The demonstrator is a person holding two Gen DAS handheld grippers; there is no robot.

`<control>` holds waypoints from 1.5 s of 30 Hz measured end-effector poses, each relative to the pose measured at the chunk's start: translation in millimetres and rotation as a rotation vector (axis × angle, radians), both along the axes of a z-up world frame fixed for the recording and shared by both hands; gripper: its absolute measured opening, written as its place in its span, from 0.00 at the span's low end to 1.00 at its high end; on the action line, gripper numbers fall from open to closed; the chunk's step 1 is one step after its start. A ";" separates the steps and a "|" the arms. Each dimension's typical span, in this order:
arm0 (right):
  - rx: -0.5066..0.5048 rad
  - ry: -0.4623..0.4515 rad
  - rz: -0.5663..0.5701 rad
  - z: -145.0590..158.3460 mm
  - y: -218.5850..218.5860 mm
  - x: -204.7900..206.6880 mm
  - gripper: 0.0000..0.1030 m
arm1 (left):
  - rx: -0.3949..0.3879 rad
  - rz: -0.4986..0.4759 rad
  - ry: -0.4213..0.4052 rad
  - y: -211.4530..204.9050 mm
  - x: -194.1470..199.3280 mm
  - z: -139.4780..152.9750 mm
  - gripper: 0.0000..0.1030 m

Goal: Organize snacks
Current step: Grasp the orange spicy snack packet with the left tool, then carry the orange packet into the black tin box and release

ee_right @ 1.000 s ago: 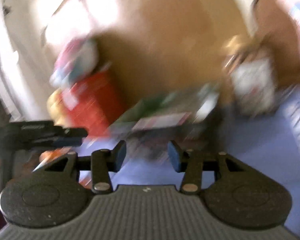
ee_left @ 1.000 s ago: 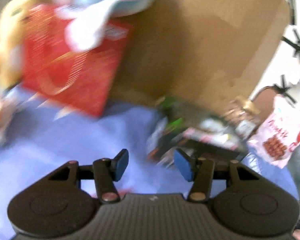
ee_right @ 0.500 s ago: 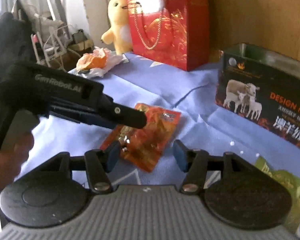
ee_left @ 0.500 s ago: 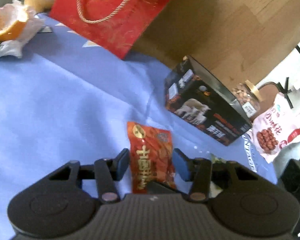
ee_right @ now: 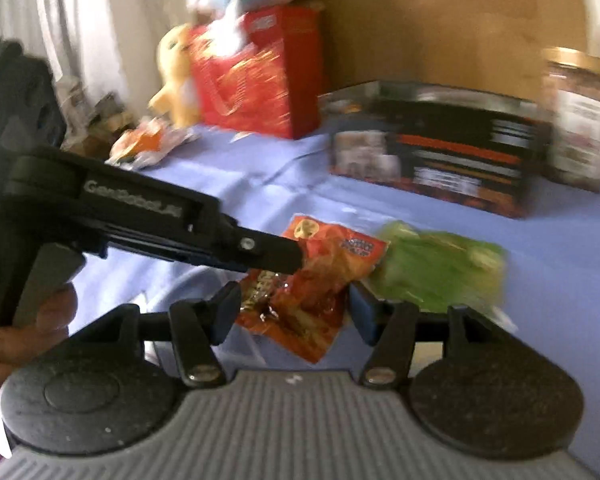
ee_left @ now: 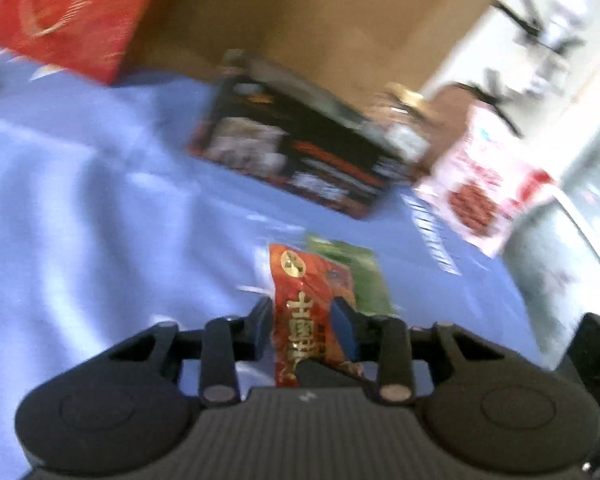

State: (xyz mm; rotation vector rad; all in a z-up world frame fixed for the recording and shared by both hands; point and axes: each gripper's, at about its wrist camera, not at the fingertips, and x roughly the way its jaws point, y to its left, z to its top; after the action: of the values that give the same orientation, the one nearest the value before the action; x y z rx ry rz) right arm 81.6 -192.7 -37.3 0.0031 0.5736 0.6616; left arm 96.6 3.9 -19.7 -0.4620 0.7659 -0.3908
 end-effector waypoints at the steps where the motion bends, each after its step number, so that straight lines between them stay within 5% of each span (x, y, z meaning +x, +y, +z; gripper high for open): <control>1: 0.030 0.000 -0.030 -2.2 -11.9 -4.2 0.58 | 0.019 -0.028 -0.029 -11.0 -2.3 3.6 0.29; 6: 0.066 -0.027 -0.149 -0.4 -36.3 -3.2 0.58 | 0.114 -0.098 -0.105 -49.4 4.7 18.7 0.29; 10: 0.134 0.085 -0.144 -6.8 -45.3 9.6 0.60 | 0.170 -0.066 -0.054 -53.9 22.3 8.5 0.29; 16: 0.210 0.163 -0.101 -5.0 -65.1 16.7 0.60 | 0.057 -0.058 0.035 -30.3 21.4 -0.3 0.33; 20: 0.325 0.266 -0.062 -7.9 -79.1 29.0 0.59 | 0.066 -0.092 0.059 -33.2 19.7 -4.1 0.29; 23: 0.392 0.333 -0.062 -11.6 -86.1 35.4 0.47 | 0.102 -0.089 0.019 -40.7 16.7 -3.9 0.29; 25: 0.398 0.352 -0.073 -14.4 -87.1 33.5 0.30 | 0.080 -0.087 0.025 -38.7 16.5 -5.1 0.29; 28: 0.434 0.386 -0.058 -17.5 -88.7 31.7 0.20 | 0.034 -0.080 0.045 -32.3 13.2 -6.1 0.29; 37: 0.484 0.290 -0.024 19.1 -81.9 43.5 0.16 | -0.001 -0.044 -0.045 -20.5 21.7 36.0 0.29; 45: 0.512 0.129 -0.057 73.3 -56.4 115.7 0.17 | 0.031 0.027 -0.173 -9.1 94.4 96.0 0.29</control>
State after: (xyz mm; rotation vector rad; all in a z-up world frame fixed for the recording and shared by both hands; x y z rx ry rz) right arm 197.3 -249.1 35.9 0.5423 0.5122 0.7407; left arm 191.0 -5.1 76.3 -0.4032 0.5970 -0.3872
